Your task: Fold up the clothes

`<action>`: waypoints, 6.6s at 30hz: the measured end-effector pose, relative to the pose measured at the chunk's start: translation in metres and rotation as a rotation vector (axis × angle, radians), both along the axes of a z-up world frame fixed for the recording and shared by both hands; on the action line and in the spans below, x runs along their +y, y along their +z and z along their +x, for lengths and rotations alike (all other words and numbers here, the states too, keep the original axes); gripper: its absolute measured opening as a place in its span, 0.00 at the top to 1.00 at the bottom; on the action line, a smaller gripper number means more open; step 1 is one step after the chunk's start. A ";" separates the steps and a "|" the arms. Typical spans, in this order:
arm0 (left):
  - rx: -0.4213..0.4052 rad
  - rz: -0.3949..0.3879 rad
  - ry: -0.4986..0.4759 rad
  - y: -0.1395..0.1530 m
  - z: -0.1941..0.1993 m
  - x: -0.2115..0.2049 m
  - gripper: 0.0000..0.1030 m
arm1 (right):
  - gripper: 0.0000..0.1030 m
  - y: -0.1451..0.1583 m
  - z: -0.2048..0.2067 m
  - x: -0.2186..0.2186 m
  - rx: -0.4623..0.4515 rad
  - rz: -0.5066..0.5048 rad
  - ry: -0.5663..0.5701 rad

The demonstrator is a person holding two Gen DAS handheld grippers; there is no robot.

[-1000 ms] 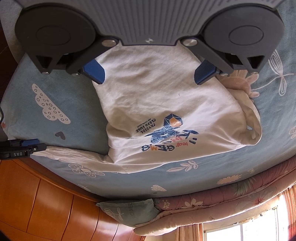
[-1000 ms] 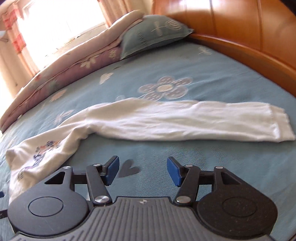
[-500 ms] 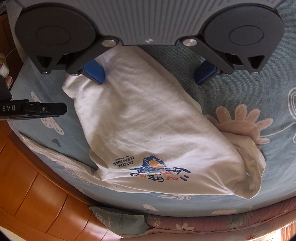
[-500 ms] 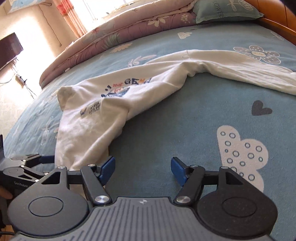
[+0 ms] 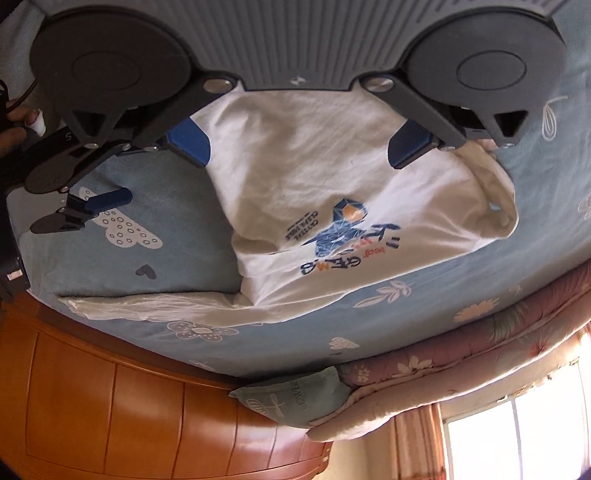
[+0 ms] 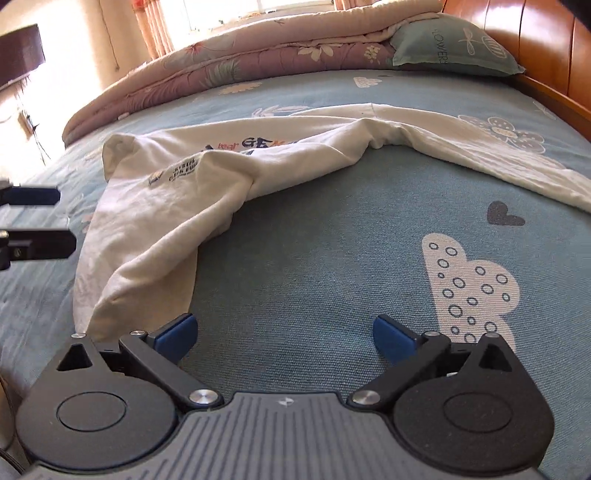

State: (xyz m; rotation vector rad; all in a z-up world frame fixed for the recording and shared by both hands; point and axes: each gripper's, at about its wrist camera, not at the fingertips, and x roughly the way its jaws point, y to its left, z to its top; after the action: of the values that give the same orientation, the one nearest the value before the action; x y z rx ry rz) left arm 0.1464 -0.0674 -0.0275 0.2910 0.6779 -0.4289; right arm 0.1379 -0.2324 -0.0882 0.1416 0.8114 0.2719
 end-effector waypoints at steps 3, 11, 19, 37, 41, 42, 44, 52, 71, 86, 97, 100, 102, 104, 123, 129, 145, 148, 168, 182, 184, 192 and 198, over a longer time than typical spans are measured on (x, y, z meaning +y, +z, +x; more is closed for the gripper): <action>-0.030 0.102 -0.065 -0.007 0.008 -0.037 0.01 | 0.00 0.002 -0.008 -0.009 0.013 -0.002 -0.035; -0.138 0.522 -0.135 -0.059 0.011 -0.090 0.01 | 0.00 0.005 -0.029 -0.034 0.047 -0.006 -0.125; -0.124 0.403 0.071 -0.012 0.061 -0.017 0.01 | 0.00 0.001 -0.030 -0.036 0.034 -0.007 -0.132; 0.096 -0.011 0.178 -0.002 0.106 0.085 0.02 | 0.00 -0.005 -0.031 -0.026 -0.004 -0.087 -0.109; 0.023 0.004 0.055 0.029 0.084 0.058 0.02 | 0.00 -0.007 -0.031 -0.017 -0.013 -0.142 -0.101; 0.005 0.014 0.021 0.033 0.079 0.049 0.02 | 0.00 -0.008 -0.030 -0.014 -0.014 -0.162 -0.099; -0.013 0.044 -0.050 0.034 0.069 0.028 0.02 | 0.00 -0.010 -0.031 -0.011 -0.018 -0.188 -0.097; -0.042 0.478 -0.203 -0.024 0.043 -0.038 0.45 | 0.00 -0.011 -0.032 -0.013 -0.029 -0.183 -0.096; -0.175 0.317 -0.270 0.054 0.005 -0.047 0.91 | 0.00 -0.011 -0.034 -0.014 -0.041 -0.174 -0.093; -0.134 0.149 -0.340 0.077 -0.010 -0.046 0.95 | 0.00 -0.007 -0.033 -0.021 -0.026 -0.122 -0.090; 0.035 0.178 -0.261 0.025 0.004 -0.033 0.81 | 0.00 -0.011 -0.034 -0.013 -0.039 -0.186 -0.075; 0.089 0.168 -0.207 0.011 0.011 -0.026 0.77 | 0.00 -0.009 -0.032 -0.013 -0.025 -0.179 -0.081; 0.107 0.156 -0.195 0.007 0.013 -0.025 0.68 | 0.00 -0.007 -0.029 -0.015 -0.011 -0.152 -0.089; 0.084 0.200 -0.214 0.000 0.012 -0.036 0.44 | 0.00 -0.008 -0.027 -0.015 -0.012 -0.145 -0.094; -0.004 0.303 -0.170 -0.030 0.021 -0.052 0.29 | 0.00 -0.015 -0.032 -0.011 -0.080 -0.175 -0.077; 0.073 0.086 0.033 -0.010 0.036 0.014 0.28 | 0.00 -0.013 -0.030 -0.008 -0.086 -0.183 -0.075; 0.219 -0.110 0.497 -0.044 0.027 0.149 0.21 | 0.00 0.076 0.048 0.093 -0.167 -0.321 0.240; 0.222 -0.128 0.555 -0.048 0.022 0.165 0.21 | 0.00 0.073 0.068 0.151 -0.180 -0.392 0.381; 0.203 -0.203 0.571 -0.050 0.015 0.177 0.17 | 0.00 0.035 0.137 0.171 -0.111 -0.635 0.208; 0.198 -0.205 0.546 -0.050 0.016 0.168 0.17 | 0.00 0.073 0.115 0.154 -0.132 -0.150 0.420; 0.195 -0.208 0.565 -0.049 0.013 0.175 0.17 | 0.00 0.072 0.116 0.169 -0.073 -0.074 0.538; 0.179 -0.213 0.610 -0.044 0.000 0.197 0.17 | 0.00 0.025 0.140 0.209 0.090 -0.192 0.566; 0.172 -0.220 0.626 -0.043 -0.003 0.204 0.17 | 0.00 0.022 0.147 0.213 0.201 -0.115 0.626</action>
State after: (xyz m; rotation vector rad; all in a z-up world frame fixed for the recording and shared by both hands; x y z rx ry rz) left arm 0.1436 0.1366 -0.0708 -0.1724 0.8404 0.0746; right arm 0.2844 -0.0192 -0.0660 -0.2032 1.0571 0.8083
